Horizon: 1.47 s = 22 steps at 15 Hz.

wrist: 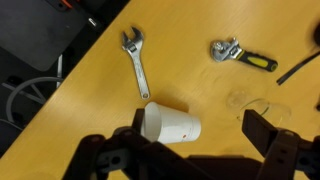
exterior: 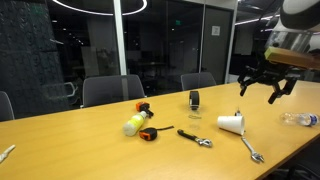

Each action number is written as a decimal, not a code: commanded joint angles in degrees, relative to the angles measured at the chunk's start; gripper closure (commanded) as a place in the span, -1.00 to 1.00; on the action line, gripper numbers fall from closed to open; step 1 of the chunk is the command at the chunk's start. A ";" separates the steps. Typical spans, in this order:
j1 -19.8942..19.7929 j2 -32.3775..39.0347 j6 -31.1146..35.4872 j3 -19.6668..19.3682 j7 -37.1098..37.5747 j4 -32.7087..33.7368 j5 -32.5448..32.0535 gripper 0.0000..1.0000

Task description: Put the white cup upright on the table

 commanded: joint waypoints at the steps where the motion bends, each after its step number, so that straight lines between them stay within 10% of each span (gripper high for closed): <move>1: -2.70 10.08 13.27 -2.30 1.97 0.08 4.44 -1.00; 10: 4.40 29.08 39.50 -12.45 -1.59 0.08 29.43 -1.00; 22: 13.89 34.22 43.30 -17.46 -18.09 2.43 54.82 -1.00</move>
